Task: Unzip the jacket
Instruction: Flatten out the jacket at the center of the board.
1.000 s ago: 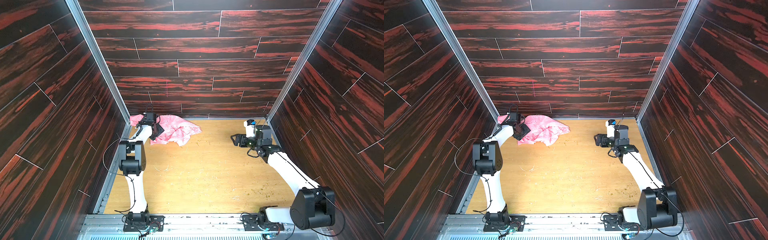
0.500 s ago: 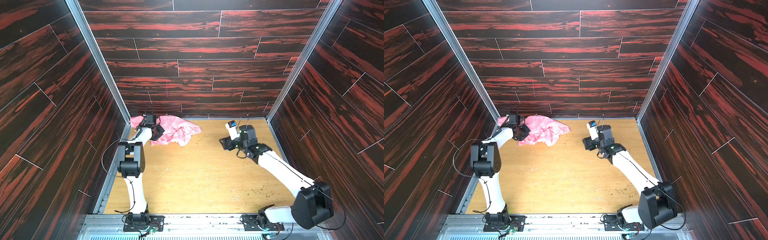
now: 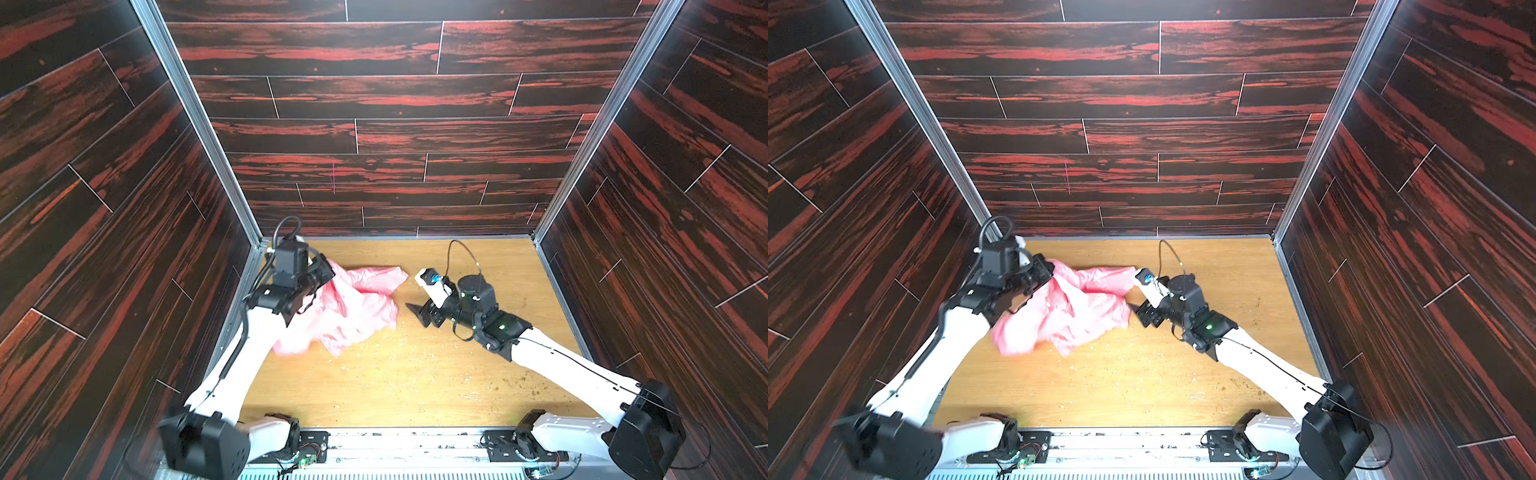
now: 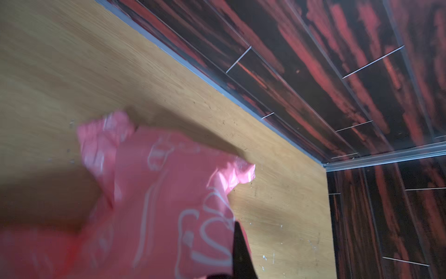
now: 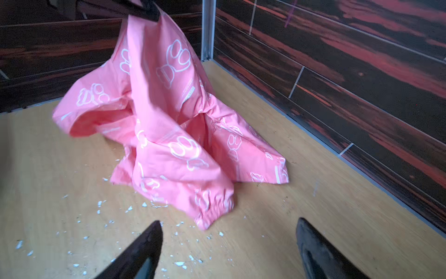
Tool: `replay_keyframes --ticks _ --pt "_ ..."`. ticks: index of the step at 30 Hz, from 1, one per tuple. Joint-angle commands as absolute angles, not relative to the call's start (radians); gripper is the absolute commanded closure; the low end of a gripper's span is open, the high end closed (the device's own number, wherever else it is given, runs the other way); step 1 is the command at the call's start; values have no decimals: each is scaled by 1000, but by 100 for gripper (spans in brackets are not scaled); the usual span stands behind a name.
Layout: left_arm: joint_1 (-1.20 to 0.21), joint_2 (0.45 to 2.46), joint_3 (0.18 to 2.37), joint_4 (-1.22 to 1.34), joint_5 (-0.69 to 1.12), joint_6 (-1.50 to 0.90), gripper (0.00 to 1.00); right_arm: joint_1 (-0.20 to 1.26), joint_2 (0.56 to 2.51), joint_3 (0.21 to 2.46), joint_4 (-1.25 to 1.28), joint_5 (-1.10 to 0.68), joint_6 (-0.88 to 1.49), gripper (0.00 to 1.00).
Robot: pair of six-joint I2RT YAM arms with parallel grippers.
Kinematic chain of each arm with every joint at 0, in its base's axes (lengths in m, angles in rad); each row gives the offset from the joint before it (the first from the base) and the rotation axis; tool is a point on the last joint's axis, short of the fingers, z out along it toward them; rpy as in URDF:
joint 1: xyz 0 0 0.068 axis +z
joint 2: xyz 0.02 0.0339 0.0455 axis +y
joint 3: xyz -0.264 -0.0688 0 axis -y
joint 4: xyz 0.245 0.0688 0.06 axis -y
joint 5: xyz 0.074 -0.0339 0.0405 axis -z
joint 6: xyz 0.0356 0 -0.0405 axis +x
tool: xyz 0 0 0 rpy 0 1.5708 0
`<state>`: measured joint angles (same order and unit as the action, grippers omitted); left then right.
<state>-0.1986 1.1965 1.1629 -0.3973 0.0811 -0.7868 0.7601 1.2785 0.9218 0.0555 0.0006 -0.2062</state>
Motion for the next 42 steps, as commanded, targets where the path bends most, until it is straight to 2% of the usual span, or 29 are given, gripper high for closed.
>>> replay_keyframes --ticks 1,5,11,18,23,27,36,40,42 --pt "-212 1129 1170 -447 30 -839 100 842 1349 984 92 -12 -220 9" --pt "-226 1117 1202 -504 45 -830 100 934 1430 1067 92 11 -215 7" --pt "-245 1093 1194 -533 71 -805 100 948 1494 1170 63 -23 -251 1" --pt "-253 1050 1166 -525 167 -730 100 899 1608 1382 -188 -311 -368 1" --pt "-253 1027 1144 -556 205 -686 100 887 1648 1436 -246 -438 -423 1" --pt "-253 1012 1136 -563 219 -675 100 887 1753 1558 -361 -447 -438 2" --pt "-253 989 1109 -540 227 -675 100 888 1856 1644 -313 -455 -416 6" --pt "-253 985 1104 -540 219 -663 100 889 1885 1676 -333 -496 -413 16" --pt "-253 983 1107 -539 217 -660 100 891 1897 1690 -360 -525 -418 27"
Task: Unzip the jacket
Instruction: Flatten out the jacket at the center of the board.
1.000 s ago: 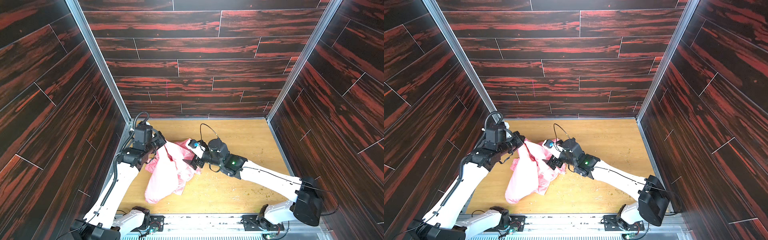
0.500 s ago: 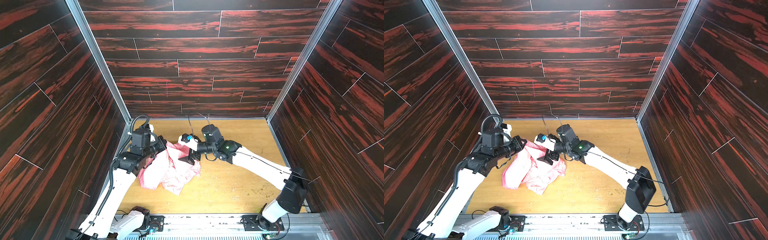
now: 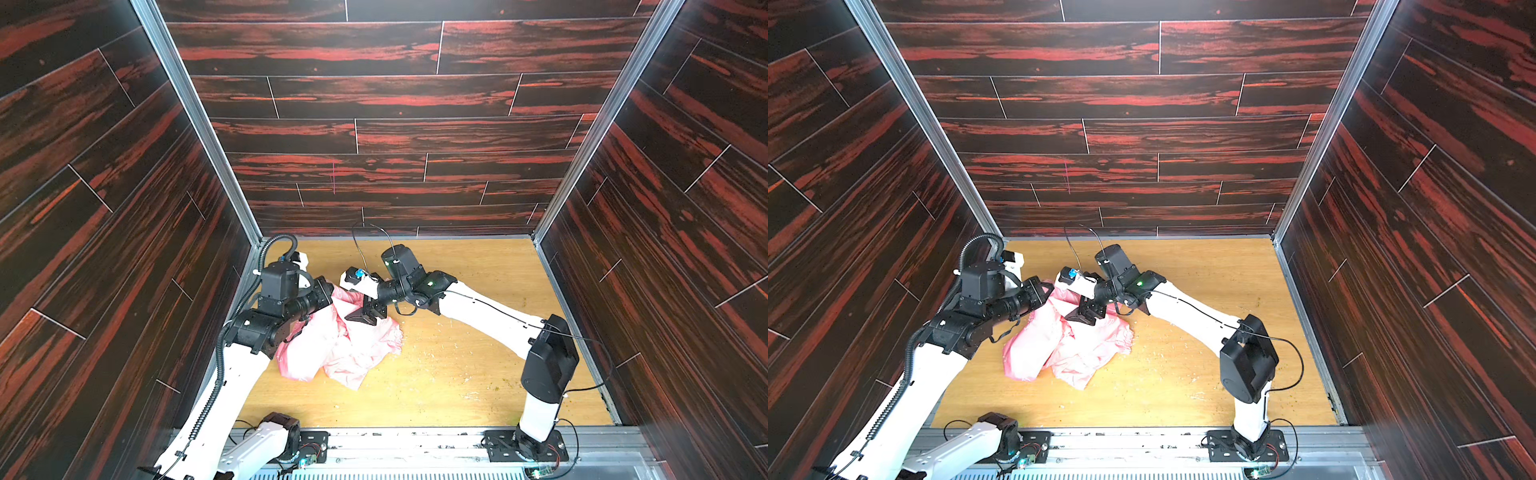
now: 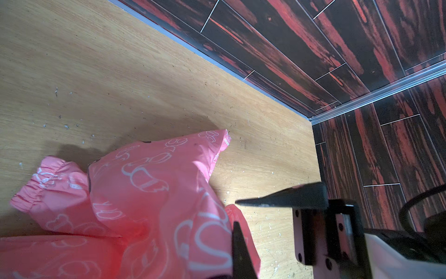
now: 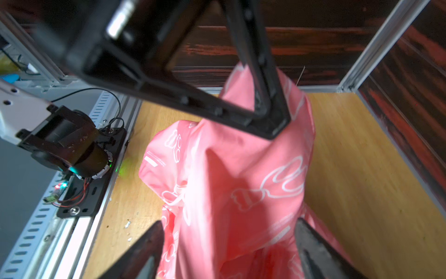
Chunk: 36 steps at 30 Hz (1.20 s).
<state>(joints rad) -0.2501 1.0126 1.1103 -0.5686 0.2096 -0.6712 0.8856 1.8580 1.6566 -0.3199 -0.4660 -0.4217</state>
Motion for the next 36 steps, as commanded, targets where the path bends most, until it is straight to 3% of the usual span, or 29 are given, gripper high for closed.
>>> replay_keyframes --ticks 1,2,3,5,8,11,13,14,15,25,31,36 --pt "-253 983 1109 -540 213 -655 100 894 1902 1695 -377 -536 -421 40" --pt "-253 982 1113 -544 205 -649 100 898 1904 1699 -394 -538 -424 63" --pt "-253 981 1115 -549 192 -642 100 900 1904 1703 -417 -539 -433 78" --pt "-254 976 1120 -558 139 -631 100 903 1899 1732 -497 -535 -453 100" --pt "-253 968 1132 -557 89 -596 100 902 1868 1743 -608 -403 -458 100" --pt "-253 977 1153 -555 70 -559 99 879 1783 1694 -609 -156 -418 100" --pt "-254 982 1158 -548 56 -541 63 852 1716 1668 -597 -28 -382 100" --pt "-253 985 1155 -540 52 -531 36 843 1688 1665 -593 28 -370 100" --pt "-254 984 1150 -528 49 -518 3 836 1658 1661 -591 92 -359 100" --pt "-253 842 912 -452 -15 -423 0 812 1503 1700 -578 434 -366 100" --pt "-282 679 627 -391 98 -502 0 811 1507 1817 -623 579 -460 100" --pt "-320 665 490 -250 219 -608 0 806 1520 1933 -666 627 -516 100"
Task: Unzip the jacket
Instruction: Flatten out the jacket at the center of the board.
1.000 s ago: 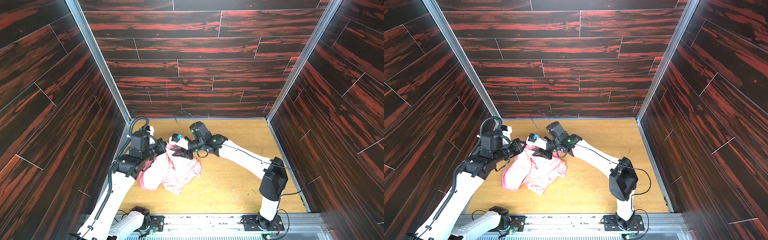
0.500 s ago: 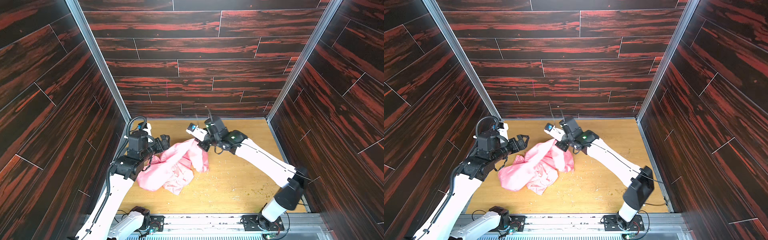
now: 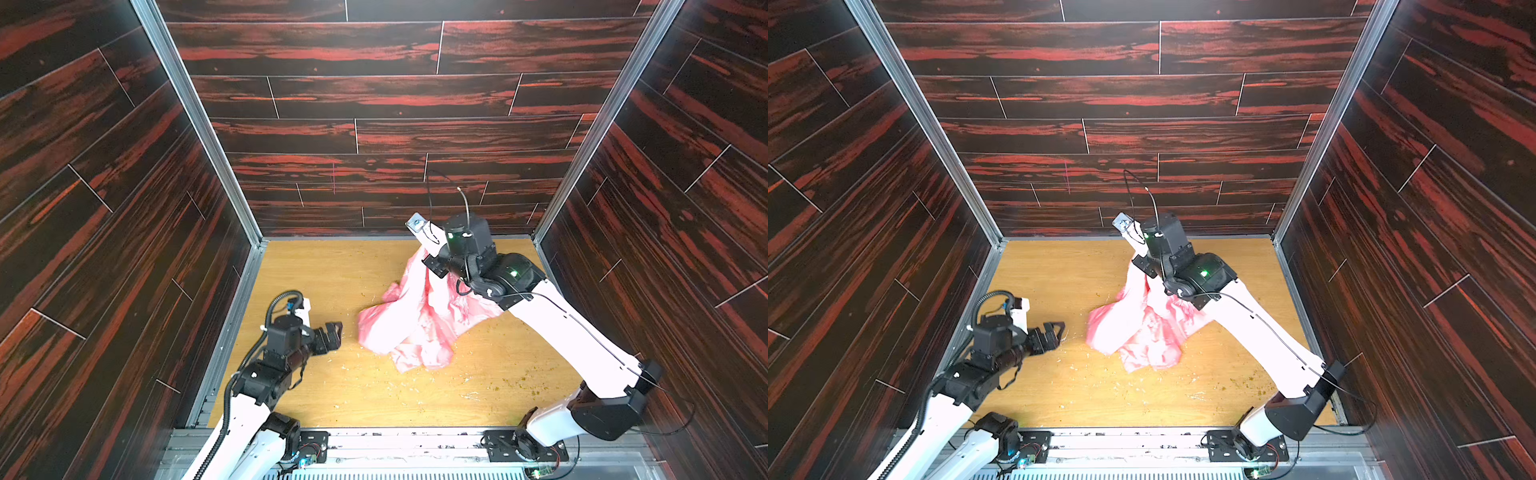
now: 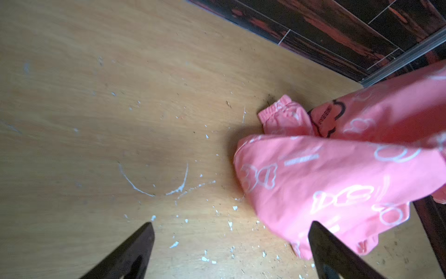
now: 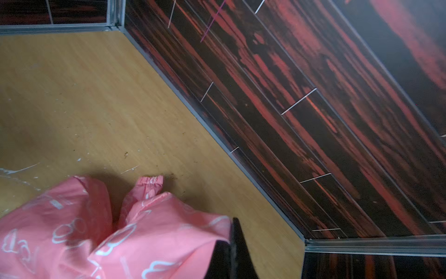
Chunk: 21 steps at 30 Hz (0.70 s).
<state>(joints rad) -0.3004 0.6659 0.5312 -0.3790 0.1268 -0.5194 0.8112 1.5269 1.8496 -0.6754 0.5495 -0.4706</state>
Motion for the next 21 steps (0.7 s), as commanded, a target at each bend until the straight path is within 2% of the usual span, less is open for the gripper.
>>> replay_keyframes --ticks 1,6,11,15,19,21 --pt "-331 679 467 -207 227 -655 0 804 1527 1960 -680 634 -521 100" --pt "-413 855 318 276 212 -1075 0 805 1535 2072 -765 609 -509 100" --pt "-534 1193 468 489 190 -1250 0 808 1485 2043 -802 576 -476 100" --pt "-594 1483 504 978 136 -1493 0 810 1437 1993 -811 556 -454 100" --pt "-629 1680 500 1354 12 -1653 0 811 1415 1986 -837 557 -439 100" --pt "-649 1738 546 1384 10 -1679 8 811 1406 1990 -845 548 -435 100"
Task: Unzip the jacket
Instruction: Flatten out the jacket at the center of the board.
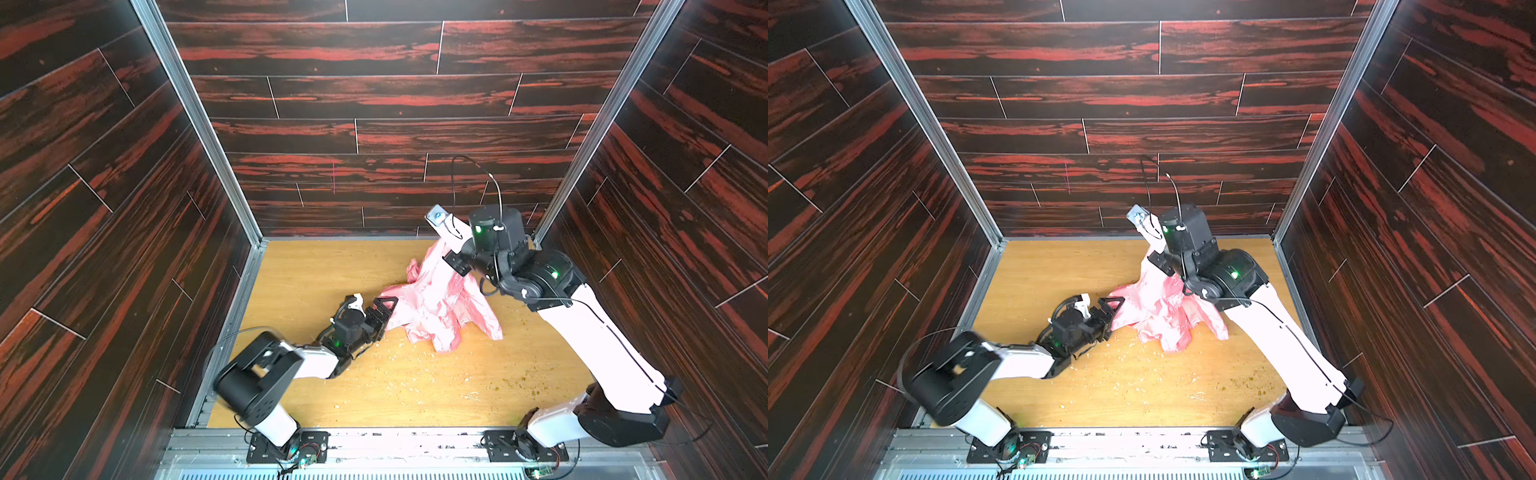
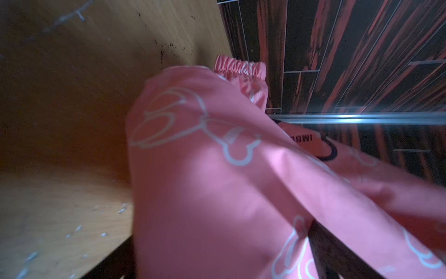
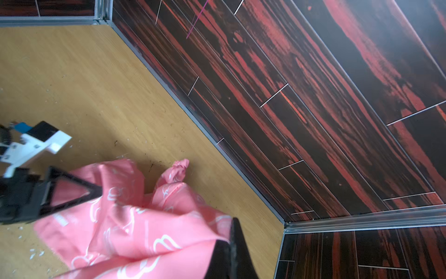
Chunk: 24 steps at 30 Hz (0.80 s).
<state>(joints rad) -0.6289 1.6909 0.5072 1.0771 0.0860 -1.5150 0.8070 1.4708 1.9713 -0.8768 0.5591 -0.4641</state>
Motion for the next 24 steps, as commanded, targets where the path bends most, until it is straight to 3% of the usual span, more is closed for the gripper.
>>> replay_keyframes --ticks 1,6,7,10,12,18,24 --pt "-659 1747 574 1371 25 -1676 15 811 1402 1990 -846 548 -433 100" --pt "-686 1690 661 1157 8 -1552 69 812 1377 1963 -849 588 -444 100" --pt "-684 1641 662 1071 -15 -1500 73 811 1367 1947 -842 610 -453 100" --pt "-686 1415 762 509 -103 -1233 100 810 1315 1856 -774 657 -502 100" --pt "-690 1284 875 170 -188 -1022 100 810 1265 1808 -744 606 -516 100" --pt "-689 975 1034 -146 -486 -667 100 811 1189 1770 -775 591 -559 100" --pt "-690 896 1388 -492 -548 -403 100 822 1125 1808 -1013 473 -450 100"
